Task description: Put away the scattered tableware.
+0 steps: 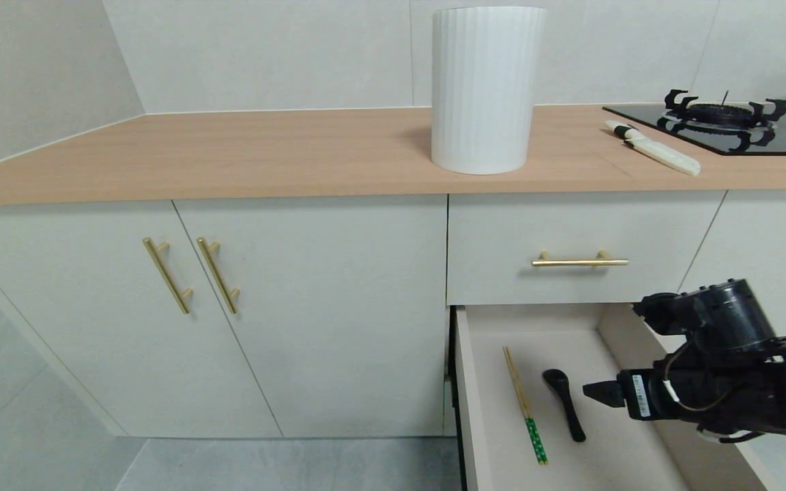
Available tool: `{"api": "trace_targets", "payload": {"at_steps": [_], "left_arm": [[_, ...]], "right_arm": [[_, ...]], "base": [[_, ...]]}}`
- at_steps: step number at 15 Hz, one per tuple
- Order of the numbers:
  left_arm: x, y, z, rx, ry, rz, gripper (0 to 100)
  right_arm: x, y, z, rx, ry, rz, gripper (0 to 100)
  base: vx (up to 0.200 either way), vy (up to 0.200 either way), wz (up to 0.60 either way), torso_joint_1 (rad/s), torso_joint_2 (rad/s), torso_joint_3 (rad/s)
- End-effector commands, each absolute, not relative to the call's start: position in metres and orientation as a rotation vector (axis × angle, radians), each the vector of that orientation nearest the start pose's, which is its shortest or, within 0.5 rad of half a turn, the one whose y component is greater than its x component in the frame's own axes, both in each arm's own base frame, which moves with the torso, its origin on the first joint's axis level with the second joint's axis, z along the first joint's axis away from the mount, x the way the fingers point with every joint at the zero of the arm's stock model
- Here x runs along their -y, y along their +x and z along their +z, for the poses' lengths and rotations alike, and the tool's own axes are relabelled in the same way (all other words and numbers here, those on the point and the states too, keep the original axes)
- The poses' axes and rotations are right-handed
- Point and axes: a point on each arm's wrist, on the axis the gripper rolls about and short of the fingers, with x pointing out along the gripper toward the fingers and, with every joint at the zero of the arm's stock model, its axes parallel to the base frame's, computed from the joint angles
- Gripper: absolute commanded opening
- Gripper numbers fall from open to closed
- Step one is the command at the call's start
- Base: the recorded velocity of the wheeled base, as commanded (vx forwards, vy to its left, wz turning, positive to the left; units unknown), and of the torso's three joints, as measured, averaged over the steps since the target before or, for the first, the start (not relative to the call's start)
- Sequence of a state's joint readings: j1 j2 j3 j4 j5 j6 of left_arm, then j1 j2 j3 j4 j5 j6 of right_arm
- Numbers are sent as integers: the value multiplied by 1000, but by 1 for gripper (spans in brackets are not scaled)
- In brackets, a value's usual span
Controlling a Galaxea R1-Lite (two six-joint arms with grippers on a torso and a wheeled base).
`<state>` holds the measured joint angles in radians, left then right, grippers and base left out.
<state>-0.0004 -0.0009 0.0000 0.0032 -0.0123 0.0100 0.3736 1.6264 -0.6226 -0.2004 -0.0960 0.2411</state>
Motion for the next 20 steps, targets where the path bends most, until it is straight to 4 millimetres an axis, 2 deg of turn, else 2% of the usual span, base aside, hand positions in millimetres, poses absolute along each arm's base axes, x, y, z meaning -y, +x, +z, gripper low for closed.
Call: {"api": "trace_targets", "payload": {"at_steps": [1, 6, 13, 14, 16, 20], "left_arm": [[0, -23, 75, -3, 9, -12, 100], [0, -23, 75, -3, 11, -14, 100], [0, -23, 75, -3, 11, -12, 100], [0, -23, 75, -3, 9, -12, 100], [0, -23, 75, -3, 9, -12, 100], [0, -23, 75, -3, 9, -14, 100]], "right_arm": [[-81, 189, 165, -684, 66, 244, 100], [-79, 178, 166, -706, 50, 251, 100], [-84, 170, 161, -728, 21, 288, 100], [-86, 166, 157, -755, -3, 302, 100], [-91, 155, 146, -831, -100, 361, 100], [-103, 139, 127, -904, -183, 461, 100]], "base": [[0, 0, 0, 0, 0, 0], [0, 0, 0, 0, 0, 0], [-200, 0, 0, 2, 4, 2], [-200, 0, 0, 2, -2, 2], [0, 0, 0, 0, 0, 0], [0, 0, 0, 0, 0, 0]]}}
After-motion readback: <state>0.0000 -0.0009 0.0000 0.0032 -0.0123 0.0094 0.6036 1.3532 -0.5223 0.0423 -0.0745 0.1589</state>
